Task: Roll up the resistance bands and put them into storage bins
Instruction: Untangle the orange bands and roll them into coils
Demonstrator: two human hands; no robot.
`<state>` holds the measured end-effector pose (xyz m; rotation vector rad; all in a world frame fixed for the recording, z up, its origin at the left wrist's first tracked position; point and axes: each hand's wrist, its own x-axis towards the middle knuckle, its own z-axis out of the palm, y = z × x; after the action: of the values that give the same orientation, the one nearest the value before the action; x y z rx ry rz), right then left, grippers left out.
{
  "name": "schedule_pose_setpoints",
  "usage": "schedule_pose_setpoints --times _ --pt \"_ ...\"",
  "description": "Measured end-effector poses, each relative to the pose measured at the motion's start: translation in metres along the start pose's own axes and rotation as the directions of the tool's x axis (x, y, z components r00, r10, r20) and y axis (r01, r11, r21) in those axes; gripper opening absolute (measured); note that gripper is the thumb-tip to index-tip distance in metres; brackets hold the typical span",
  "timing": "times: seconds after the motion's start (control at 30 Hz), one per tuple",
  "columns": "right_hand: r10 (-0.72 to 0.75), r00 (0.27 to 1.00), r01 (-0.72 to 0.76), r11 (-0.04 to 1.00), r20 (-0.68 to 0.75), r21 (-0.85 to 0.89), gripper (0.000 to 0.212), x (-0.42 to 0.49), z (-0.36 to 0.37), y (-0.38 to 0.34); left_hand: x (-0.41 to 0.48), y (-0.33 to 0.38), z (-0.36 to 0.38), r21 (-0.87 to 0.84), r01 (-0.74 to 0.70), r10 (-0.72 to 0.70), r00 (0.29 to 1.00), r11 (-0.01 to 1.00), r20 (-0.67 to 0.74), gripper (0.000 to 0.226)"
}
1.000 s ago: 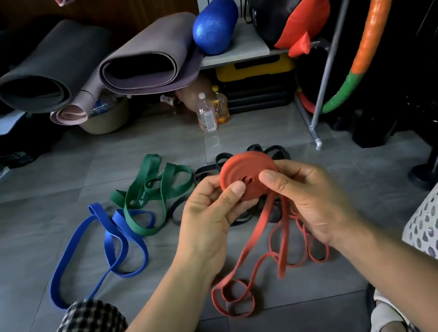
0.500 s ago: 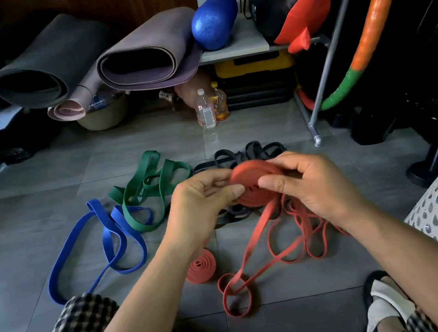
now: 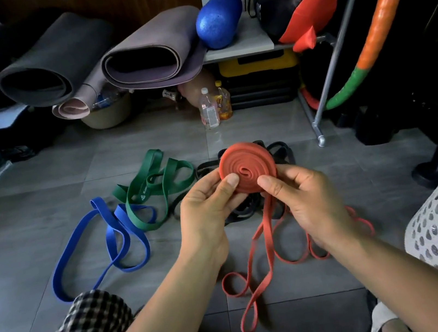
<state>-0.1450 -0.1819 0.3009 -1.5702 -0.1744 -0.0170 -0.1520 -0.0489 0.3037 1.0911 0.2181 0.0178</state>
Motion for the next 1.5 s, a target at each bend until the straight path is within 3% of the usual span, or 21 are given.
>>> schedule_pose_setpoints --times 0.07,0.13,0.2,0.23,0.27,0.33,0.4,0.47,0.53,0.7,0.83,0.97,1.03,1.1,1.17,1.2,1.3,1.37,1.43,1.5 --pt "0.013 1.000 -0.011 0.996 0.023 -0.087 0.019 0.003 -0.006 -0.003 0.002 0.001 -0.002 0.059 0.014 -0.017 0.999 0.998 0.041 0.016" --pt "0.006 0.998 0.017 0.946 0.067 -0.325 0.009 0.007 -0.018 -0.008 0.006 0.005 -0.008 0.314 -0.080 0.044 0.992 0.946 0.121 0.025" --pt "-0.055 0.982 0.163 0.731 0.181 -0.663 0.015 0.010 -0.027 -0.007 0.012 0.009 -0.016 0.689 -0.300 0.150 0.951 0.659 0.271 0.043" --pt "-0.078 0.962 0.255 0.594 0.261 -0.763 0.020 0.009 -0.028 -0.004 0.012 0.009 -0.018 0.785 -0.390 0.162 0.920 0.481 0.357 0.047" --pt "-0.102 0.944 0.318 0.522 0.313 -0.791 0.022 0.007 -0.026 -0.003 0.011 0.009 -0.018 0.822 -0.455 0.160 0.890 0.342 0.426 0.045" --pt "-0.135 0.932 0.355 0.525 0.337 -0.773 0.021 0.005 -0.022 -0.002 0.009 0.009 -0.017 0.821 -0.506 0.188 0.862 0.265 0.471 0.029" --pt "-0.147 0.952 0.298 0.646 0.269 -0.703 0.024 0.005 -0.022 -0.004 0.008 0.011 -0.017 0.793 -0.472 0.242 0.881 0.384 0.407 0.020" --pt "-0.128 0.980 0.192 0.802 0.153 -0.566 0.021 0.009 -0.026 -0.009 0.008 0.016 -0.015 0.685 -0.335 0.208 0.942 0.647 0.264 0.021" --pt "-0.053 0.994 0.082 0.929 0.091 -0.360 0.014 0.010 -0.028 -0.013 0.008 0.019 -0.013 0.518 -0.223 0.152 0.973 0.826 0.176 0.026" --pt "0.058 0.997 -0.061 0.996 0.055 0.070 0.018 0.009 -0.023 -0.012 0.000 0.014 -0.005 0.185 -0.070 0.041 0.987 0.980 0.158 0.012" --pt "0.090 0.993 -0.104 0.971 0.073 0.215 0.017 0.008 -0.012 -0.006 -0.001 0.004 -0.004 -0.037 0.051 -0.046 0.991 0.998 0.128 0.019" --pt "0.132 0.989 -0.138 0.984 0.064 0.110 0.012 0.008 -0.013 -0.003 0.000 0.001 -0.008 -0.050 0.169 -0.160 0.977 0.984 0.142 0.019" --pt "0.073 0.995 -0.059 0.982 0.074 -0.178 0.014 0.009 -0.020 -0.005 0.005 0.006 -0.012 0.244 0.086 -0.128 0.979 0.966 0.159 0.022" --pt "-0.072 0.985 0.155 0.781 0.160 -0.605 0.018 0.010 -0.025 -0.002 0.012 0.009 -0.019 0.659 -0.160 0.013 0.975 0.735 0.223 0.037" --pt "-0.110 0.957 0.281 0.591 0.270 -0.756 0.020 0.008 -0.023 0.000 0.012 0.011 -0.020 0.809 -0.313 0.048 0.941 0.497 0.334 0.037" --pt "-0.098 0.952 0.291 0.593 0.291 -0.750 0.021 0.007 -0.021 0.001 0.011 0.012 -0.018 0.825 -0.335 0.042 0.934 0.455 0.356 0.030" --pt "-0.040 0.966 0.187 0.789 0.255 -0.585 0.022 0.006 -0.020 -0.003 0.008 0.014 -0.017 0.797 -0.314 0.104 0.947 0.516 0.305 0.018" --pt "-0.027 0.982 0.106 0.895 0.186 -0.433 0.024 0.009 -0.023 -0.009 0.008 0.015 -0.017 0.716 -0.235 0.121 0.971 0.657 0.207 0.023" --pt "-0.016 0.989 0.064 0.941 0.146 -0.331 0.026 0.011 -0.025 -0.014 0.009 0.015 -0.015 0.589 -0.145 0.100 0.989 0.795 0.108 0.023" --pt "0.011 0.993 0.018 0.968 0.115 -0.249 0.025 0.011 -0.026 -0.016 0.008 0.015 -0.014 0.496 -0.116 0.104 0.993 0.861 0.051 0.021"
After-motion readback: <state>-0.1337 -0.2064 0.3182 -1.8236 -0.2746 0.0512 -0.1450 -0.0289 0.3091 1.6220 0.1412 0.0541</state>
